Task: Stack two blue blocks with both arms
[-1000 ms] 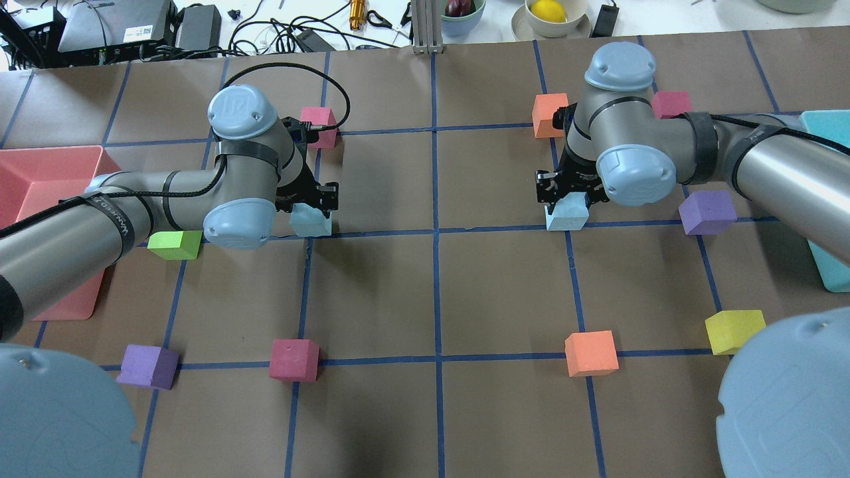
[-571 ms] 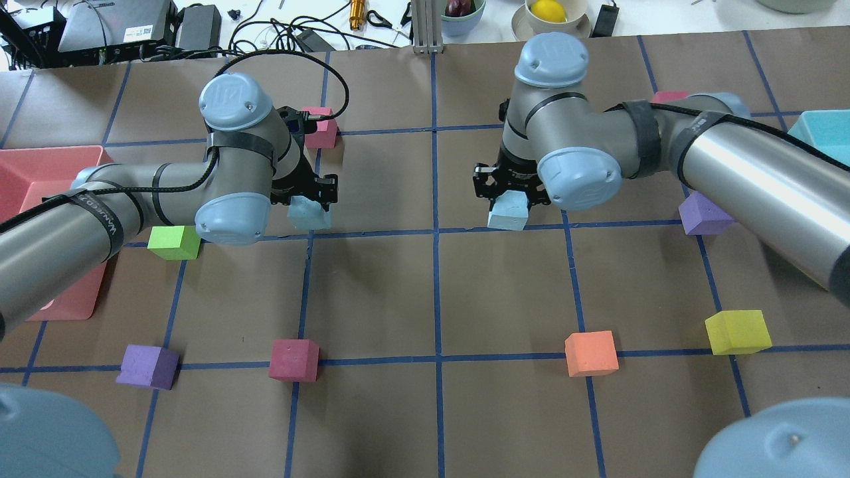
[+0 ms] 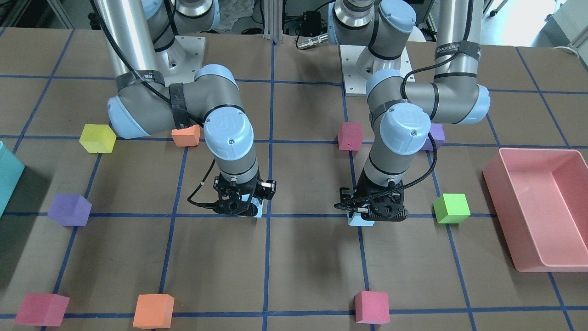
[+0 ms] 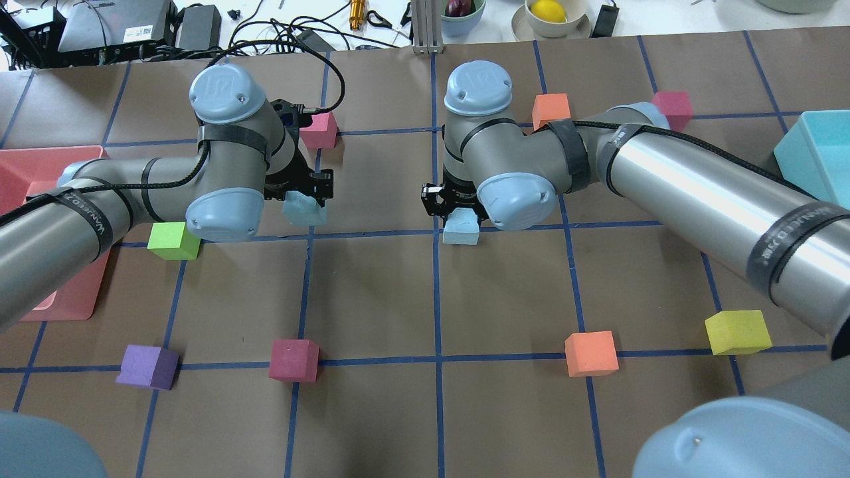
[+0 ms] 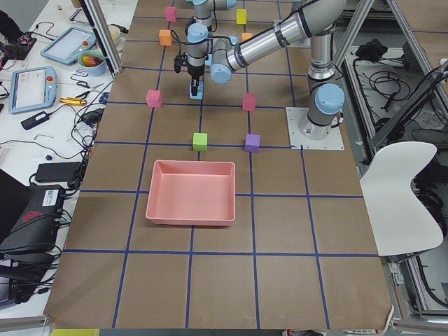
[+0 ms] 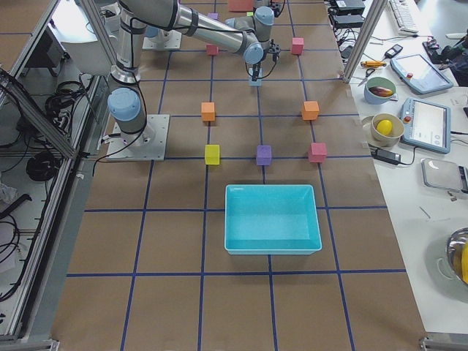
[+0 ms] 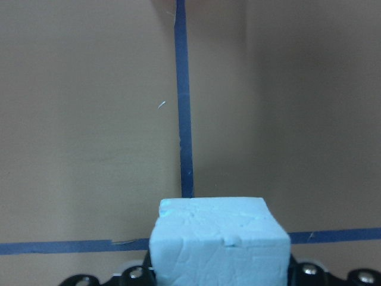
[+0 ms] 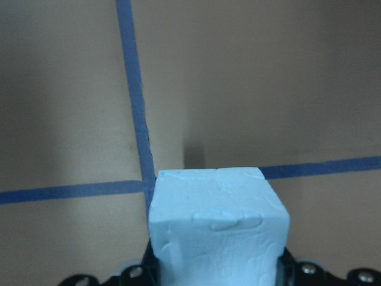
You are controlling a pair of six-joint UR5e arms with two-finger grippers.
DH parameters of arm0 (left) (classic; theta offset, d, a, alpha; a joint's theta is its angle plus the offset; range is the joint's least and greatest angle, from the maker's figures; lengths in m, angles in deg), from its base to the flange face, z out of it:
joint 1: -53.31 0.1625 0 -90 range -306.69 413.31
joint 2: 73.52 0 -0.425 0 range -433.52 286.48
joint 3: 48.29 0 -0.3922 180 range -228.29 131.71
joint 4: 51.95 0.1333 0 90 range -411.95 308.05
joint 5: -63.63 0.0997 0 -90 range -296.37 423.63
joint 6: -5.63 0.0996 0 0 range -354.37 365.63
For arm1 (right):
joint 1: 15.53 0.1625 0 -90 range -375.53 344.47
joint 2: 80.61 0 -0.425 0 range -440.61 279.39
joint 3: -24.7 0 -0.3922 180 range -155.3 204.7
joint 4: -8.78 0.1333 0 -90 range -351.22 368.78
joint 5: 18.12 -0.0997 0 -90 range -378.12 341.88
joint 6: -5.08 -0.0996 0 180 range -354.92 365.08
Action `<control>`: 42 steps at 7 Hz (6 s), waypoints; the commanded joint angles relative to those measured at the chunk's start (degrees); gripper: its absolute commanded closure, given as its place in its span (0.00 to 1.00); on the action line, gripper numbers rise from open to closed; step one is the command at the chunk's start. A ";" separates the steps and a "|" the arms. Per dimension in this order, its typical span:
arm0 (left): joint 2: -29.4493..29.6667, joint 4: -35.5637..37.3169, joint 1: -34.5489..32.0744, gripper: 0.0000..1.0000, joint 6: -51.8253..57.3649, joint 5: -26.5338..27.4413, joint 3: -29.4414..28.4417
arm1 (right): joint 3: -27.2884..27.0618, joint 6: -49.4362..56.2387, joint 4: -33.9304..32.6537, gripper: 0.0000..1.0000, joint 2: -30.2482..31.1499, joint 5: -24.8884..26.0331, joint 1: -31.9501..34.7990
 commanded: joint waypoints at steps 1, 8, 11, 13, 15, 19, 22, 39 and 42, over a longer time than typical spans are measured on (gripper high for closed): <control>-0.87 -4.33 0.01 0.82 0.00 0.09 -2.61 | 4.54 0.07 -1.08 1.00 -5.10 -0.59 2.27; -1.94 -11.92 -4.63 0.85 -5.50 0.80 -6.23 | 4.91 0.77 1.71 0.00 -1.72 -0.07 0.97; -0.09 -11.13 -9.11 0.87 -13.05 -0.17 -7.54 | 4.03 3.92 11.47 0.00 9.70 0.55 -10.07; 3.24 -12.43 -14.99 0.87 -20.09 -0.52 -13.76 | 4.29 4.46 19.60 0.00 16.12 0.81 -15.96; 6.23 -11.57 -18.61 0.87 -26.15 -0.69 -14.58 | 4.55 4.99 24.74 0.00 17.90 1.07 -19.95; 8.88 -10.07 -21.26 0.88 -26.37 -0.70 -14.67 | 3.85 21.07 27.37 0.00 24.31 1.25 -19.96; 10.11 -7.43 -21.17 0.88 -26.02 -1.75 -16.68 | 3.85 21.17 30.12 0.00 25.29 3.80 -19.87; 7.93 -9.26 -20.47 0.00 -25.40 -0.51 -16.25 | 4.38 21.17 30.03 0.00 25.73 3.09 -19.87; 0.57 -17.85 -13.48 0.00 -16.16 -0.87 -17.13 | 4.38 21.25 30.12 0.00 25.73 3.01 -19.87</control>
